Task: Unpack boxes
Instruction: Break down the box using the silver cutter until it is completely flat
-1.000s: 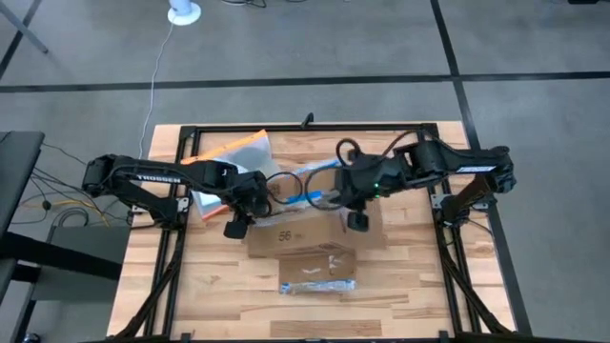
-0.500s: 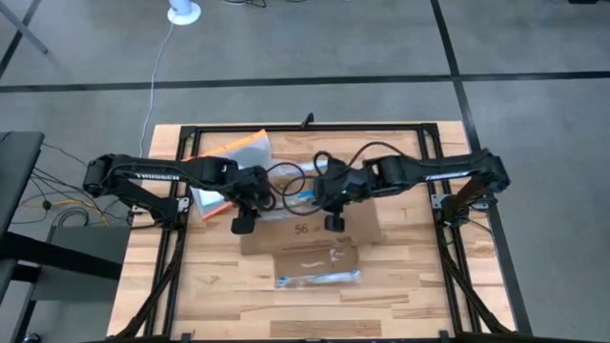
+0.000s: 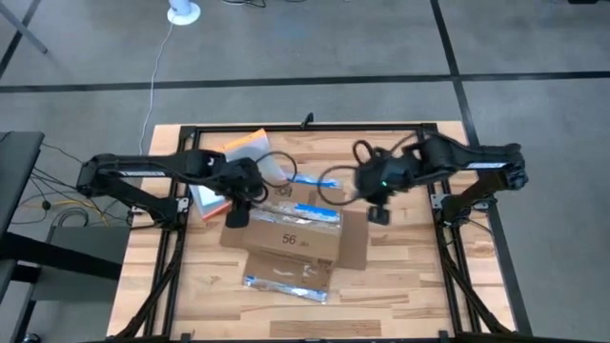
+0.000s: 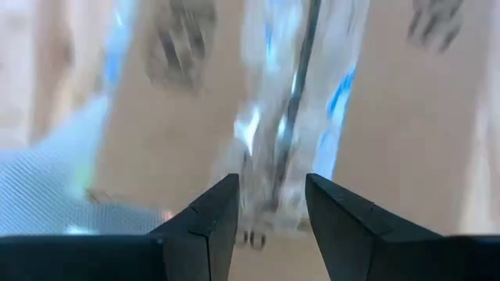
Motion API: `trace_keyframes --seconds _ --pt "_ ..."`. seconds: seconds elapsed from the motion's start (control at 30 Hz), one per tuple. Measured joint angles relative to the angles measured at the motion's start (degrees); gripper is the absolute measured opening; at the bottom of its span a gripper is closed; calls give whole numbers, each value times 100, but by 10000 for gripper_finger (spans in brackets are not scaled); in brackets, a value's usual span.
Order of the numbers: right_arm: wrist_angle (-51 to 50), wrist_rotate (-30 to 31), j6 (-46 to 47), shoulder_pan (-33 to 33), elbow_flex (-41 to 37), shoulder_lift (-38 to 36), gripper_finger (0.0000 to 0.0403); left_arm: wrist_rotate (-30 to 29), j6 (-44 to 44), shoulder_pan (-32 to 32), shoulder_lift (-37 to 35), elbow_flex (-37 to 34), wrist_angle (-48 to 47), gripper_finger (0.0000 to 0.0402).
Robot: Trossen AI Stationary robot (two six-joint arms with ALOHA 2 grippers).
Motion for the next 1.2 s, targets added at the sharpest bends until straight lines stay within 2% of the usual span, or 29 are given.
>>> trace_keyframes --seconds 0.1,0.2,0.3,0.5,0.73,0.87,1.2 --pt "-645 -258 708 325 -106 -57 65 -3 -88 0 -38 297 397 135" --pt "-425 -211 1045 722 -532 -112 65 211 -153 2 99 324 834 135" --pt "28 235 1191 1089 -1195 -95 65 575 -268 -95 522 205 1008 135" --pt "999 1129 1806 1529 -2782 -89 65 637 -105 -603 1276 158 888 135" --pt "2858 1640 2176 1851 -3988 -89 65 -24 566 -622 1701 204 587 135" --pt "3426 1718 2229 1904 -4329 -89 65 -68 528 -490 1662 197 206 135" --pt "3511 1734 2217 1924 -4338 -125 65 -125 -1 -405 1299 162 -101 135"
